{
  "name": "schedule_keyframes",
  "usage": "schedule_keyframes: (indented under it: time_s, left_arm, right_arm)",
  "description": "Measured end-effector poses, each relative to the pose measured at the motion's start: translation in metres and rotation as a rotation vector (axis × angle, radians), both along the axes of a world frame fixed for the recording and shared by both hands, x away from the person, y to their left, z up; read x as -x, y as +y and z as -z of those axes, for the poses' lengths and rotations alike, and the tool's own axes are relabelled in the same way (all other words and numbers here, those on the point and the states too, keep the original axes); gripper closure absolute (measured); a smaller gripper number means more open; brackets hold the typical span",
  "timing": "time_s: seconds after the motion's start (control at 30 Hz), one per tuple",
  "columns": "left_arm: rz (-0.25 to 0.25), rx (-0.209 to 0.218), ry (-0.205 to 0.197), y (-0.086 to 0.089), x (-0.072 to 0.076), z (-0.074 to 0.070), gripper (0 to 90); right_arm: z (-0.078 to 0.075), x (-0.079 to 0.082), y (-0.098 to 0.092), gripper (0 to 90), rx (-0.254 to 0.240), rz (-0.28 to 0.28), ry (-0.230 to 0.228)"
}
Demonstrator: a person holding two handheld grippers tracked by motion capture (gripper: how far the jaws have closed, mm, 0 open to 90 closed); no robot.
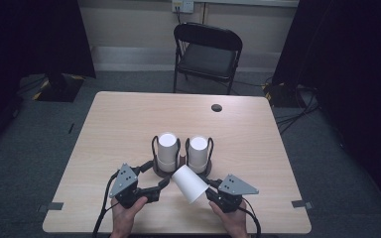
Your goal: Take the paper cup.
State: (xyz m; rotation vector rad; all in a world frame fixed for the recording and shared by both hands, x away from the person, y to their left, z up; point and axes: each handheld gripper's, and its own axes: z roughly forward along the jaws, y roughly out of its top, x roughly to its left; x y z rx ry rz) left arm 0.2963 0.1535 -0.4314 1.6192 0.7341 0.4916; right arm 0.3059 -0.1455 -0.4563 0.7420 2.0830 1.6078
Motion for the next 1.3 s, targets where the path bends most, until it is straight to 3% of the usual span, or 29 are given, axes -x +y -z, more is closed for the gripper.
schedule_keyframes:
  time_s: [0.17,0.33,0.5,0.77,0.97,1.07,1.3]
  left_arm:
    - [0.015,-0.044,-0.018,-0.003,0.002,0.0,24.4]
    - [0.046,-0.069,-0.005,-0.009,0.004,0.001,25.1]
    - [0.048,-0.112,0.002,-0.017,0.006,0.006,24.9]
    - [0.058,-0.182,-0.02,-0.029,0.008,0.007,25.0]
    - [0.099,-0.239,-0.025,-0.035,0.009,0.01,23.7]
    - [0.107,-0.272,-0.033,-0.04,0.009,0.01,18.9]
    - [0.132,-0.331,-0.064,-0.053,0.014,0.017,18.0]
  right_arm:
    - [-0.002,-0.002,-0.002,86.7,0.01,0.002,0.026]
    - [-0.004,-0.004,-0.004,86.7,0.016,-0.001,0.07]
    - [-0.006,-0.007,-0.008,86.7,0.026,0.008,0.101]
    - [-0.012,-0.011,-0.012,86.7,0.06,0.007,0.143]
    - [-0.016,-0.015,-0.014,86.8,0.103,-0.006,0.208]
    - [-0.018,-0.018,-0.014,86.8,0.119,-0.012,0.235]
    - [-0.024,-0.022,-0.012,86.8,0.17,-0.035,0.267]
